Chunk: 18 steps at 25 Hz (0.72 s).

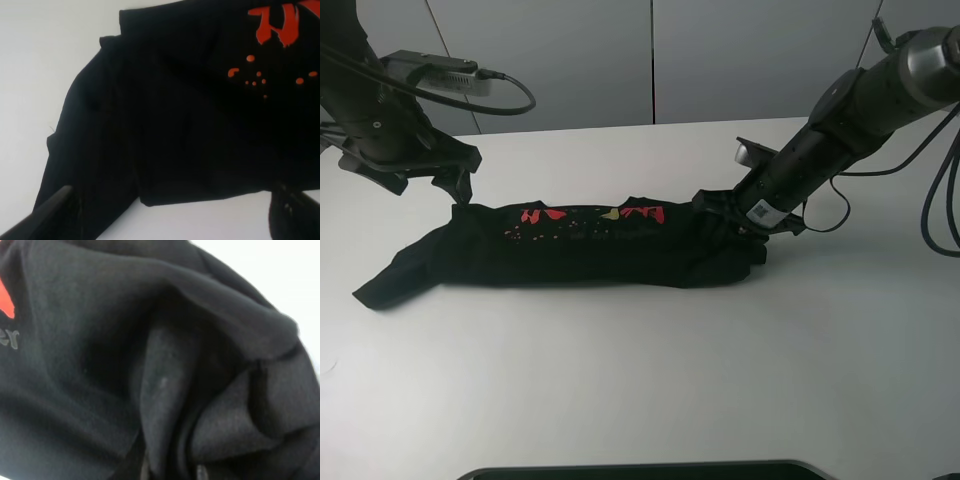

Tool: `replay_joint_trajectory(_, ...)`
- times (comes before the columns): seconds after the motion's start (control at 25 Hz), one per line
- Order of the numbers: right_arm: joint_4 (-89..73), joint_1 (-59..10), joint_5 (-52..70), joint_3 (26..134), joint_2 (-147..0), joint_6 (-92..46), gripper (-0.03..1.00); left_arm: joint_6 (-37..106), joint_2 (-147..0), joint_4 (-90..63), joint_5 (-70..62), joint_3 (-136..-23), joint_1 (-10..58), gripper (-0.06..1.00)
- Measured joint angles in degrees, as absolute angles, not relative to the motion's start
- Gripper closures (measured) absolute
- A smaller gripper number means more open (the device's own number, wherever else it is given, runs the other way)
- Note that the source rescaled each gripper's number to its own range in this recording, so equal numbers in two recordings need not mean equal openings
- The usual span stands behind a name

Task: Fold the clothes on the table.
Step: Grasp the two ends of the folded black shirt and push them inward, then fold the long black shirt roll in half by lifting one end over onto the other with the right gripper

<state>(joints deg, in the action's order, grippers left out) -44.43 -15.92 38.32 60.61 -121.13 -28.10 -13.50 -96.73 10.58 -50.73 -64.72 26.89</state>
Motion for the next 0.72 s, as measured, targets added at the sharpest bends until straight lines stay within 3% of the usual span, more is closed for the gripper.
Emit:
replay_joint_trajectory(0.2,-36.7,-14.7,40.6,60.9,-119.5,-23.5,0.85,-13.4,-96.7,10.6,-50.9,-64.7,26.9,-0.05)
replay_joint_trajectory(0.44,-13.8,-1.1,45.4,63.3,-111.4,-11.2,0.85,-13.4,-96.7,10.9,-51.2,-64.7,26.9,-0.05)
replay_joint_trajectory(0.56,-10.7,3.2,48.6,65.8,-103.5,-9.4,0.85,-13.3,-96.7,10.9,-51.2,-64.7,26.9,-0.05)
replay_joint_trajectory(0.72,-14.3,2.0,54.4,67.0,-95.7,-10.0,0.85,-13.2,-96.7,10.9,-51.2,-64.7,26.9,-0.05)
